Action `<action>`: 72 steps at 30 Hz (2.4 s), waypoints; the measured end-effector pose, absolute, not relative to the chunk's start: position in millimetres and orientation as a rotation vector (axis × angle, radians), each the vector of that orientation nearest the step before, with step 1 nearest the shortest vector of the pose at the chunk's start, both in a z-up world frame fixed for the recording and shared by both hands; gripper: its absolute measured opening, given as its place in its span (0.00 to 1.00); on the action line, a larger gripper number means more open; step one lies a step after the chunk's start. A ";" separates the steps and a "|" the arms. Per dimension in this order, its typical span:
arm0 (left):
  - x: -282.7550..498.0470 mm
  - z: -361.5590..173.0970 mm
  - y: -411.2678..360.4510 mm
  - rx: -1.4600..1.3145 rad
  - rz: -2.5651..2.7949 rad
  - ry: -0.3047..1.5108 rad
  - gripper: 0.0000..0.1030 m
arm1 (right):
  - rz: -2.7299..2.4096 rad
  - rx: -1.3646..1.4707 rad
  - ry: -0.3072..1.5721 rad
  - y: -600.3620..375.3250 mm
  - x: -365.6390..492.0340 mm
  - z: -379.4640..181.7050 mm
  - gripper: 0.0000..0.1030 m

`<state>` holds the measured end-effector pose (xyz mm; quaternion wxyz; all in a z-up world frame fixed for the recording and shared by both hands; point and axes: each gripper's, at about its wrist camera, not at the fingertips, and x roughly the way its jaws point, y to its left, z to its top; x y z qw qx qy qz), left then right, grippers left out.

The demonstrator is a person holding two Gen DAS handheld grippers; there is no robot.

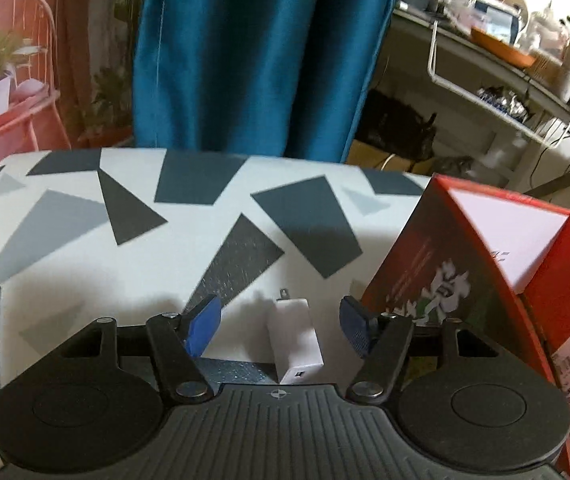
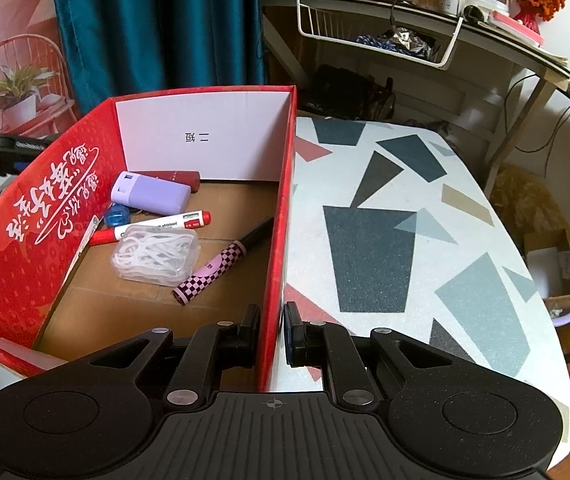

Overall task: Organize rigid objects
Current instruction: 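Move the left tool down to the white charger, then close the left gripper on the white charger and lift it, then carry the white charger into the red box and release it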

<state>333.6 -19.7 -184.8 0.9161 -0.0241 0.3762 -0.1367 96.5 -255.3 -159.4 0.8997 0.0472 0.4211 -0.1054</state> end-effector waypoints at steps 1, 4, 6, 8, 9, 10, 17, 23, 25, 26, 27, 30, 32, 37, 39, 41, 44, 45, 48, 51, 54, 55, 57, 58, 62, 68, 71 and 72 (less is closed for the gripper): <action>335.4 -187.3 -23.4 -0.040 -0.272 0.776 0.66 | -0.218 0.097 0.872 -255.4 96.8 -159.5 0.11; 337.0 -194.7 -34.6 -0.010 -0.241 0.789 0.58 | -0.220 0.089 0.867 -254.7 96.4 -159.3 0.11; 338.0 -202.7 -42.1 0.019 -0.218 0.810 0.52 | -0.217 0.089 0.868 -255.1 96.3 -159.2 0.11; 338.0 -209.6 -46.7 0.035 -0.199 0.823 0.47 | -0.212 0.090 0.868 -255.7 95.9 -159.1 0.11; 337.8 -211.8 -47.8 0.042 -0.189 0.825 0.41 | -0.211 0.091 0.869 -255.9 95.9 -159.0 0.11; 337.0 -213.4 -47.7 0.046 -0.183 0.824 0.38 | -0.210 0.091 0.869 -255.8 95.9 -158.8 0.11; 332.8 -214.3 -39.5 0.063 -0.200 0.804 0.32 | -0.211 0.097 0.866 -256.0 95.9 -159.8 0.12; 334.5 -218.7 -44.0 0.081 -0.200 0.775 0.32 | -0.210 0.098 0.870 -256.6 96.6 -160.4 0.12; 333.1 -219.5 -44.0 0.089 -0.207 0.763 0.29 | -0.209 0.097 0.870 -256.9 96.8 -160.5 0.12; 332.3 -219.6 -42.7 0.085 -0.220 0.758 0.25 | -0.209 0.098 0.870 -257.0 96.9 -160.5 0.12; 331.1 -219.3 -40.9 0.078 -0.236 0.754 0.23 | -0.209 0.098 0.870 -257.0 97.0 -160.6 0.12; 325.5 -218.8 -36.5 0.077 -0.252 0.748 0.23 | -0.210 0.097 0.871 -256.8 96.9 -160.4 0.12; 320.5 -217.6 -33.8 0.086 -0.260 0.740 0.23 | -0.211 0.096 0.872 -257.1 97.5 -160.5 0.12; 309.4 -211.6 -25.4 0.098 -0.277 0.736 0.23 | -0.212 0.097 0.873 -257.2 98.1 -161.7 0.12; 305.1 -207.4 -22.2 0.105 -0.283 0.733 0.23 | -0.212 0.098 0.873 -257.0 98.1 -161.6 0.12; 300.7 -202.4 -19.4 0.111 -0.285 0.728 0.23 | -0.213 0.096 0.874 -256.6 98.3 -161.9 0.12; 291.3 -193.7 -16.2 0.103 -0.300 0.719 0.23 | -0.215 0.095 0.876 -256.7 98.8 -162.5 0.11; 288.0 -190.5 -16.0 0.103 -0.306 0.715 0.23 | -0.216 0.095 0.877 -256.8 99.1 -162.7 0.11; 279.8 -180.6 -16.2 0.097 -0.327 0.696 0.23 | -0.220 0.089 0.879 -255.6 99.5 -162.9 0.11; 272.3 -170.1 -16.3 0.075 -0.343 0.677 0.23 | -0.226 0.081 0.882 -253.8 100.1 -162.7 0.11; 267.1 -163.2 -18.1 0.071 -0.359 0.663 0.23 | -0.229 0.081 0.883 -253.3 100.0 -162.4 0.11; 265.9 -161.5 -18.8 0.070 -0.367 0.661 0.23 | -0.229 0.080 0.883 -253.4 99.9 -162.3 0.11; 265.8 -157.7 -20.5 0.074 -0.378 0.655 0.23 | -0.230 0.079 0.884 -253.3 99.8 -162.2 0.11; 265.2 -155.9 -21.0 0.075 -0.380 0.650 0.23 | -0.231 0.079 0.884 -253.0 99.4 -161.9 0.11; 263.9 -144.4 -26.5 0.088 -0.399 0.619 0.23 | -0.231 0.080 0.883 -253.1 99.4 -161.9 0.11; 259.7 -122.7 -49.3 0.139 -0.470 0.545 0.23 | -0.230 0.081 0.883 -253.4 99.3 -161.8 0.11; 257.4 -114.8 -64.6 0.165 -0.518 0.515 0.23 | -0.230 0.081 0.883 -253.3 99.3 -161.8 0.11; 256.0 -113.3 -70.8 0.180 -0.536 0.506 0.23 | -0.230 0.081 0.883 -253.3 99.4 -161.8 0.11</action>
